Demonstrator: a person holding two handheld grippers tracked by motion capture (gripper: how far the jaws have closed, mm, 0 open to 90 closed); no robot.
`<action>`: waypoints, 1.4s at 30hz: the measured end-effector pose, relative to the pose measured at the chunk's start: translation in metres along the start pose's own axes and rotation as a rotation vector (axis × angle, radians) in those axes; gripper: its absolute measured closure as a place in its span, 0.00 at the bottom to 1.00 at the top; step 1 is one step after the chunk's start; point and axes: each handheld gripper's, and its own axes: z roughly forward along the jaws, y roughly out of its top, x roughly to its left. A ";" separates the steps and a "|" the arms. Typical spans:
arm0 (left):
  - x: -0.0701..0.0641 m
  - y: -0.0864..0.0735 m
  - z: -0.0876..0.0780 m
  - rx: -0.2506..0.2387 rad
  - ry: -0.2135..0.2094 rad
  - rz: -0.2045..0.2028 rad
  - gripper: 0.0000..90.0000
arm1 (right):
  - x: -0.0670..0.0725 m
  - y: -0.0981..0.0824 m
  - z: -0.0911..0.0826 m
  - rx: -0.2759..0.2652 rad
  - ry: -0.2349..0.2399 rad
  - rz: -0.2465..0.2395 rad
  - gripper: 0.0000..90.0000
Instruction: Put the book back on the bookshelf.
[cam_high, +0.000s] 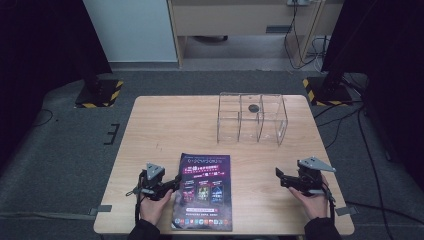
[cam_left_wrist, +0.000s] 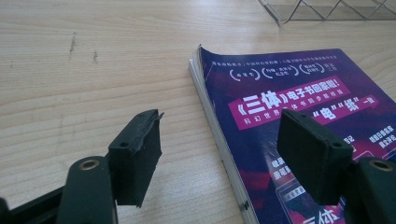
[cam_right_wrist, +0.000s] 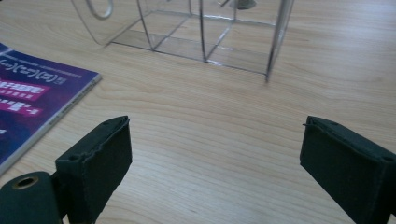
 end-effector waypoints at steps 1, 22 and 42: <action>0.000 0.000 0.001 0.005 -0.001 0.002 0.34 | 0.006 0.002 0.000 -0.003 0.010 0.000 0.10; -0.010 -0.008 0.013 0.056 -0.035 0.002 0.41 | 0.068 0.015 0.011 0.010 0.118 -0.072 0.10; -0.019 -0.014 0.018 0.088 -0.062 0.027 0.47 | 0.118 0.012 0.030 0.068 0.178 -0.122 0.16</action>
